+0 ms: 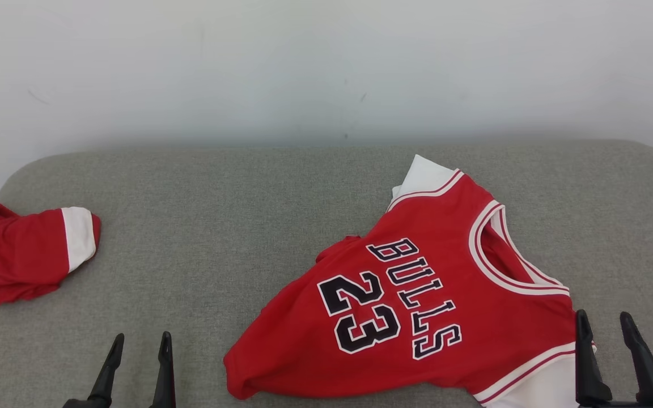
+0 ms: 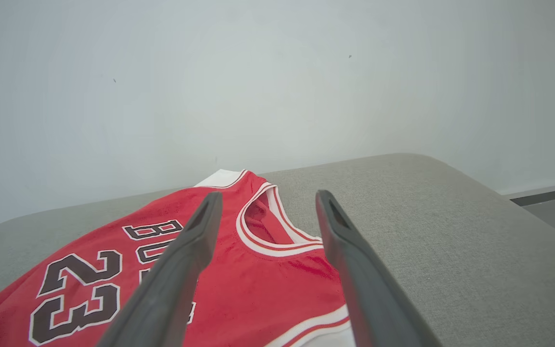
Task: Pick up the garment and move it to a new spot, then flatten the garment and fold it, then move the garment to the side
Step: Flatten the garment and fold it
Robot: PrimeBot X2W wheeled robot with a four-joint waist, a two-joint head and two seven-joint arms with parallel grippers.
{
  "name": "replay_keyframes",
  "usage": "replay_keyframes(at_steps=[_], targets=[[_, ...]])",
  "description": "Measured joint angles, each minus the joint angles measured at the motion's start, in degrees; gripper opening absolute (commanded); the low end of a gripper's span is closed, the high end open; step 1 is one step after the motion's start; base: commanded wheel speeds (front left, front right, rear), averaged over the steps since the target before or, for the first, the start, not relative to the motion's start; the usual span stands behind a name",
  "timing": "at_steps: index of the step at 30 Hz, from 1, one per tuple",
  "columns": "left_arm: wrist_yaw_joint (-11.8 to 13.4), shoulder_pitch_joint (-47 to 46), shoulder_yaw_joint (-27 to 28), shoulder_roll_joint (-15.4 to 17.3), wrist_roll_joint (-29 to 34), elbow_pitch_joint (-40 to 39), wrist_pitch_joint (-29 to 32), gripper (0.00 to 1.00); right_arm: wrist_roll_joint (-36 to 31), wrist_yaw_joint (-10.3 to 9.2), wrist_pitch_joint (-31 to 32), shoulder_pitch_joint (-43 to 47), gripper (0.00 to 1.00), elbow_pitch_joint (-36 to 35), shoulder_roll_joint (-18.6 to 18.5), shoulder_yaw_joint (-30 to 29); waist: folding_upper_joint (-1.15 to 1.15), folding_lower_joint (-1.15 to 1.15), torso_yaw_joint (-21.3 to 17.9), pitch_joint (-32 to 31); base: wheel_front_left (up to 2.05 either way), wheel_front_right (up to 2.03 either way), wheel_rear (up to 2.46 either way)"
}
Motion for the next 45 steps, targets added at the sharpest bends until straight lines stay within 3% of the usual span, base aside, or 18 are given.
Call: replay_keyframes(at_steps=[11, 19, 33, 45], targets=[[0.0, 0.6, 0.1, -0.1, 0.1, 0.3, 0.0, 1.00, 0.2, 0.00, -3.2, -1.3, 1.00, 2.7, 0.0, 5.5, 0.00, 0.00, 1.3, -0.6, 0.00, 0.00, 0.00], [0.0, 0.6, -3.2, 0.0, -0.5, 3.0, 0.0, 1.00, 0.2, 0.00, -3.6, -2.0, 1.00, 4.2, -0.4, 6.5, 0.00, 0.00, 1.0, -0.1, 0.00, 0.00, 0.00], [-0.1, -4.3, -11.3, 1.0, -4.2, 14.2, 0.0, 1.00, 0.4, 0.00, -3.8, -4.3, 1.00, 4.9, -0.8, 7.6, 0.00, 0.01, -1.8, 3.1, 0.00, 0.00, 0.00], [-0.1, -8.8, -14.1, 1.3, -6.3, 25.0, 0.0, 1.00, 0.2, 0.00, -3.8, -5.3, 1.00, 4.8, -0.5, 7.4, 0.00, 0.01, -3.7, 5.2, 0.00, 0.00, 0.00]])
